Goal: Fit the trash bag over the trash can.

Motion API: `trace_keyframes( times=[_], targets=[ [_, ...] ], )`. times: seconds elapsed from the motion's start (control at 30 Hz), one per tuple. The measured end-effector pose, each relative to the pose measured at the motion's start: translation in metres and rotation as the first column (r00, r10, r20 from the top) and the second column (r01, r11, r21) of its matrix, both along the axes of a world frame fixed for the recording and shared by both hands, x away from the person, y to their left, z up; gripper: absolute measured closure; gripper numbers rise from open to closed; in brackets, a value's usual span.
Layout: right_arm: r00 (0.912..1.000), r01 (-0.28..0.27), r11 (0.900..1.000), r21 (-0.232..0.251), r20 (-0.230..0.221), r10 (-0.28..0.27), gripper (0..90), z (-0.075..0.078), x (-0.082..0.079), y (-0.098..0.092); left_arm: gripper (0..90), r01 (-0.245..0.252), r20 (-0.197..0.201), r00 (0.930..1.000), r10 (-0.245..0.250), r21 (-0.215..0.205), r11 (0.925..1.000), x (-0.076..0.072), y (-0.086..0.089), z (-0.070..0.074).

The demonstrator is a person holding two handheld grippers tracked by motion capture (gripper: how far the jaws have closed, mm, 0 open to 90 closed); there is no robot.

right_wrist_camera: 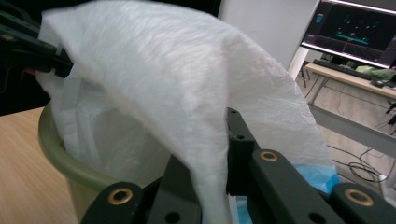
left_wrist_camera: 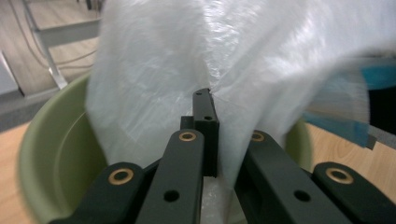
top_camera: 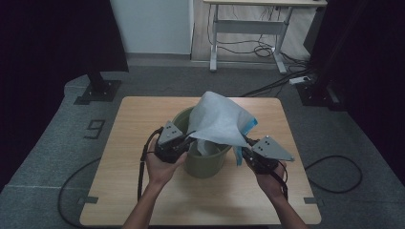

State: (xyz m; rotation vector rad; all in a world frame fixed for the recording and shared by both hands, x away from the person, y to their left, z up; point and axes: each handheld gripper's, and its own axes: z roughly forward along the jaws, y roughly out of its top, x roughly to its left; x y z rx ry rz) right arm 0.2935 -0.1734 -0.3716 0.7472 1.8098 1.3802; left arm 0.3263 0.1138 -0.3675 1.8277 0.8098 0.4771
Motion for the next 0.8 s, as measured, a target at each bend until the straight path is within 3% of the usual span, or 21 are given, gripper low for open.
trace_keyframes(
  times=[0.07,0.17,0.27,0.43,0.57,0.6,0.8],
  targets=[
    [0.9998,-0.019,1.0,0.005,-0.005,0.019,75.9,-0.003,0.0,0.001,89.5,-0.02,-0.015,0.9997,0.02,-0.001,0.9998,0.002,0.008,-0.003],
    [0.9984,-0.056,0.998,0.005,0.0,0.056,53.7,-0.007,-0.003,0.006,89.5,-0.05,-0.029,0.9984,0.05,-0.001,0.9988,0.005,0.019,-0.008],
    [0.9966,-0.082,0.996,0.017,0.006,0.082,42.2,-0.011,-0.009,0.009,89.4,-0.078,-0.05,0.9957,0.078,-0.01,0.9969,0.008,0.03,-0.012],
    [0.9961,-0.089,0.996,0.026,-0.003,0.089,37.7,-0.016,-0.016,0.005,89.4,-0.101,-0.073,0.9923,0.1,-0.008,0.9949,0.012,0.038,-0.016],
    [0.9976,-0.064,0.998,0.008,-0.026,0.064,33.9,-0.03,-0.021,0.002,89.4,-0.112,-0.092,0.9896,0.11,-0.015,0.9936,0.016,0.042,-0.018],
    [0.998,-0.048,0.999,0.004,-0.04,0.048,32.7,-0.04,-0.022,0.0,89.4,-0.114,-0.096,0.9891,0.111,-0.019,0.9933,0.016,0.043,-0.018],
    [0.9957,-0.032,0.999,0.014,-0.086,0.033,29.9,-0.061,-0.018,-0.007,89.3,-0.117,-0.096,0.9887,0.115,-0.013,0.9931,0.016,0.045,-0.016]
  ],
)
